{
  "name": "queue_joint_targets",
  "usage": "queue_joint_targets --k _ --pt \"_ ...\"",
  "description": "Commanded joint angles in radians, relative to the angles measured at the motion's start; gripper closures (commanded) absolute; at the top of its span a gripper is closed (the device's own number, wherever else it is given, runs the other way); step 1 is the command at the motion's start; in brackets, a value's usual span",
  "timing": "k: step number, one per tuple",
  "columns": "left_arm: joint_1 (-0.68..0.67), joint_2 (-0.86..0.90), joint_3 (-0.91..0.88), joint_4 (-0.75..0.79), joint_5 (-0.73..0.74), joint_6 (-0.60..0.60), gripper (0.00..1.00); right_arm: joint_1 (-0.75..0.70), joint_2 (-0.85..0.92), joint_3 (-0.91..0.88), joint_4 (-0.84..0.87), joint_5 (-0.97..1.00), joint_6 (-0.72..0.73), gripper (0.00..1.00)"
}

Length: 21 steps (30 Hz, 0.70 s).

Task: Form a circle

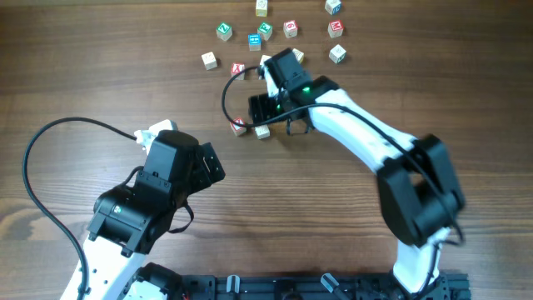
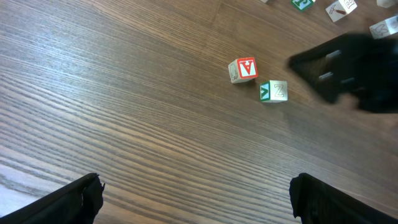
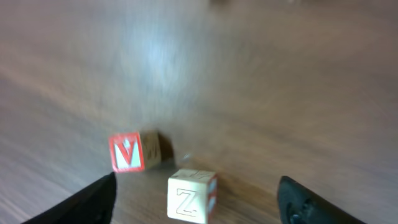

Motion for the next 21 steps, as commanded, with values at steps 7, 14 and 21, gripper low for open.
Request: queue_joint_targets --k 7,14,21 --pt "0.008 -0.002 -0.006 0.002 -0.013 0.012 0.00 -0.005 -0.224 0.022 0.021 0.298 0.033 0.09" --pt "0.008 -0.002 -0.006 0.002 -0.013 0.012 0.00 -0.029 -0.193 0.020 0.042 0.298 0.177 0.05" --pt "0.008 0.000 -0.007 0.120 -0.059 0.012 0.00 -0.030 -0.131 0.020 0.053 0.298 0.184 0.01"
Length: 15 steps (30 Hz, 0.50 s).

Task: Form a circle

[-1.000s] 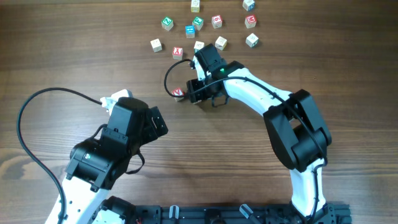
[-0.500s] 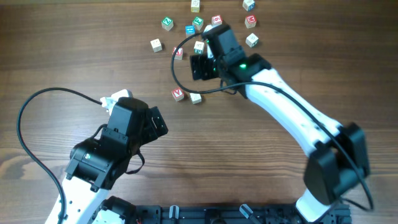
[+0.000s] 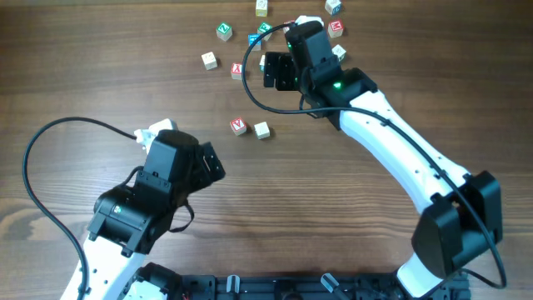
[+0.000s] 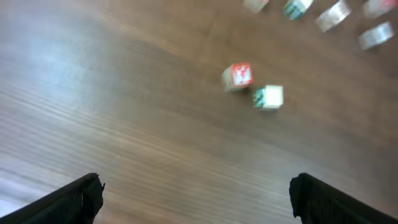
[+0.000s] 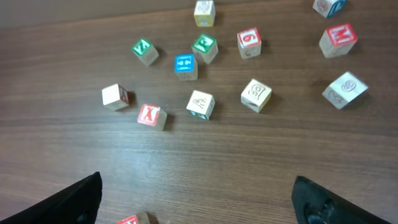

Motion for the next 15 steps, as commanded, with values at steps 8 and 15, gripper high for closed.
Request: queue_joint_targets --k 8,15 --pt "0.008 0.036 -0.006 0.390 -0.263 0.009 0.00 -0.078 0.132 0.006 0.004 0.022 0.109 0.01" --pt "0.052 0.305 0.001 0.764 -0.217 0.264 0.00 -0.237 0.132 0.006 -0.071 0.022 0.105 0.01"
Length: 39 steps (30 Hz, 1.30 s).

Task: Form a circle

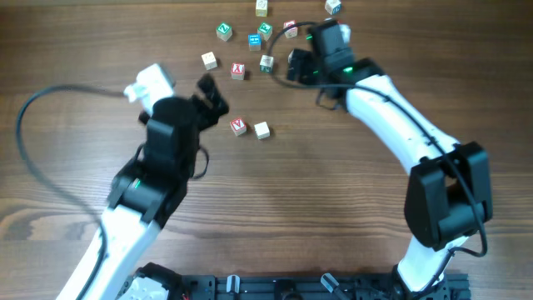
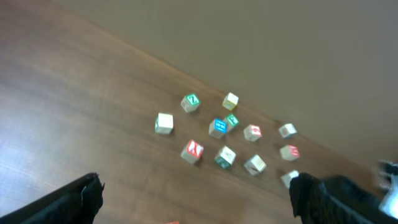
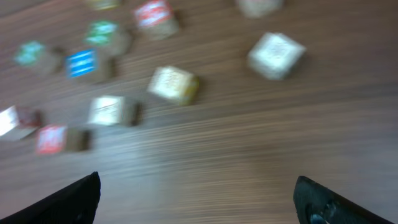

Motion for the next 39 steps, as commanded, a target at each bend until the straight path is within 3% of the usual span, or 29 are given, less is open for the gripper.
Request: queue_joint_targets --k 1,6,11,15,21,29,39 --pt "0.046 0.182 0.010 0.118 0.002 0.161 0.00 -0.092 0.012 0.006 -0.056 0.021 0.019 0.01" --pt "0.143 0.423 0.094 0.261 0.317 0.168 0.00 -0.188 0.012 0.006 -0.103 -0.007 0.019 0.01" --pt "0.205 0.721 0.327 0.234 0.521 0.256 0.00 -0.213 0.012 -0.002 -0.111 -0.040 0.018 0.01" --pt "0.197 0.925 0.513 0.102 0.517 0.364 0.02 -0.213 0.012 -0.034 -0.109 -0.039 0.018 0.01" --pt "0.188 1.075 0.537 0.022 0.526 0.375 0.11 -0.213 0.012 -0.094 -0.066 -0.039 0.019 0.01" --pt "0.138 1.103 0.536 0.105 0.479 0.457 0.07 -0.213 0.013 -0.124 -0.036 -0.040 0.022 0.00" --pt "0.136 1.200 0.536 0.179 0.426 0.456 0.20 -0.213 0.013 -0.124 -0.038 -0.040 0.021 0.00"
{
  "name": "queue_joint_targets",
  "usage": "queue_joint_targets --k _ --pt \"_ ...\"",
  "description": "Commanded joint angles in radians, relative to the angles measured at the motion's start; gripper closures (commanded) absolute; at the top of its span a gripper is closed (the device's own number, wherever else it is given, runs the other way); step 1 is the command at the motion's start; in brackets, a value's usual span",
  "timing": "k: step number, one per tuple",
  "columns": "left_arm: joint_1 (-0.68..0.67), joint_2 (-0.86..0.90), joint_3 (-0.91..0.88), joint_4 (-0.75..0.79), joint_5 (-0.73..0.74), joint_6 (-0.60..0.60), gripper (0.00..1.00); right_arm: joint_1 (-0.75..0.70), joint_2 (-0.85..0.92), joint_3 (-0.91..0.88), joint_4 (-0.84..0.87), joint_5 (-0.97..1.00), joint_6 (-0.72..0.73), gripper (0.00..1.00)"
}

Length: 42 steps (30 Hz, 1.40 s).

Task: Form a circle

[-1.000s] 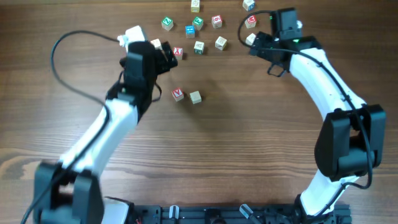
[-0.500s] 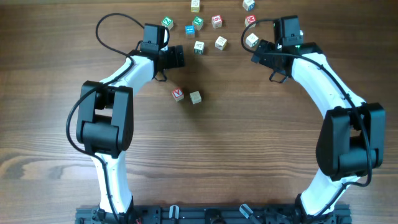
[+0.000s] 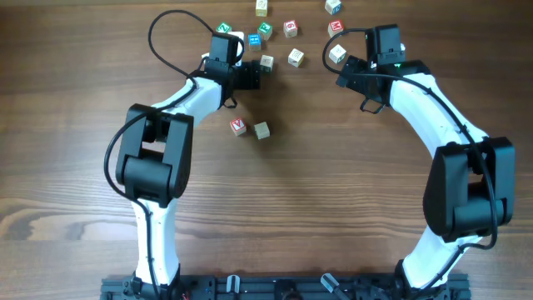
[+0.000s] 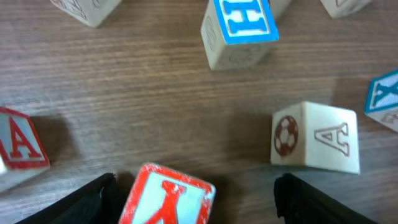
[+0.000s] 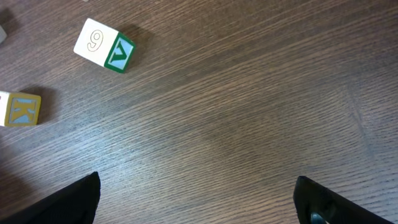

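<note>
Several small wooden letter blocks lie scattered at the table's far side. My left gripper (image 3: 246,75) is low among them and open. A red X block (image 4: 168,196) sits between its fingers, close to the left finger (image 4: 102,199). Just ahead lie a blue H block (image 4: 239,31), a football/A block (image 4: 317,137) and a red A block (image 4: 18,144). My right gripper (image 3: 355,72) hangs open over bare wood, with a 9 block (image 5: 102,45) and a K block (image 5: 18,109) ahead on its left. A red block (image 3: 239,126) and a plain block (image 3: 261,130) sit apart, nearer the middle.
More blocks sit along the far edge, among them a yellow one (image 3: 261,7) and a red one (image 3: 336,27). The left arm's cable (image 3: 166,21) loops over the far left. The wooden table (image 3: 291,208) runs wide towards the front.
My left gripper has gone from high above the table's left-middle down into the block cluster, its jaws round the red X block. My right gripper has shifted right, off the cluster.
My right gripper was open and low over the red and plain blocks near the middle while the left arm rested at the front left. It then stood over the far cluster, those two blocks left behind. Later the left arm reached forward; now it brackets the X block.
</note>
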Motion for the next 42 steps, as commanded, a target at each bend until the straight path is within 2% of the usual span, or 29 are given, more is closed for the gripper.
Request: queue_joint_targets --k 1,4,9,12,16,22,25,27,29,31,32,33,37,39,42 --pt "0.007 0.071 -0.010 -0.002 -0.031 0.008 0.29 0.002 0.013 -0.012 0.002 -0.008 0.014 0.00" --pt "0.007 0.071 -0.009 0.003 -0.063 0.008 0.54 0.002 0.013 -0.012 0.002 -0.008 0.014 0.01" --pt "0.007 0.033 -0.009 -0.041 -0.066 0.008 0.72 0.002 0.013 -0.012 0.002 -0.009 0.014 0.00" --pt "0.007 -0.079 -0.009 -0.180 -0.066 0.003 0.84 0.002 0.013 -0.012 0.002 -0.010 0.015 0.01" --pt "0.007 -0.282 -0.009 -0.490 -0.065 0.004 0.96 0.006 0.013 -0.012 -0.002 -0.025 0.014 0.01" --pt "0.000 -0.533 -0.010 -0.931 -0.003 0.003 0.96 0.006 0.013 -0.012 -0.061 -0.115 0.014 0.01" --pt "-0.007 -0.595 -0.017 -1.093 0.078 -0.005 0.96 0.006 0.013 -0.012 -0.107 -0.134 0.014 0.01" --pt "-0.024 -0.619 -0.048 -1.131 0.097 -0.030 0.96 0.006 0.013 -0.012 -0.134 -0.163 0.014 0.01" --pt "-0.059 -0.643 -0.136 -1.083 0.097 -0.061 0.96 0.007 0.013 -0.012 -0.151 -0.198 0.013 0.00" --pt "-0.105 -0.662 -0.259 -0.964 0.097 -0.092 0.96 0.013 0.013 -0.012 -0.160 -0.208 0.011 0.00" --pt "-0.129 -0.668 -0.327 -0.885 0.097 -0.110 0.96 0.019 0.013 -0.012 -0.163 -0.208 0.011 0.00" --pt "-0.171 -0.671 -0.457 -0.710 0.097 -0.152 0.96 0.034 0.013 -0.012 -0.164 -0.208 0.010 0.01" --pt "-0.200 -0.662 -0.617 -0.433 0.097 -0.212 0.92 0.079 0.013 -0.012 -0.163 -0.207 0.010 0.00" --pt "-0.199 -0.662 -0.664 -0.348 0.094 -0.219 0.92 0.110 0.013 -0.012 -0.153 -0.193 -0.006 0.00" --pt "-0.199 -0.660 -0.679 -0.347 0.036 -0.218 0.91 0.142 0.013 -0.012 -0.144 -0.129 -0.011 0.00"
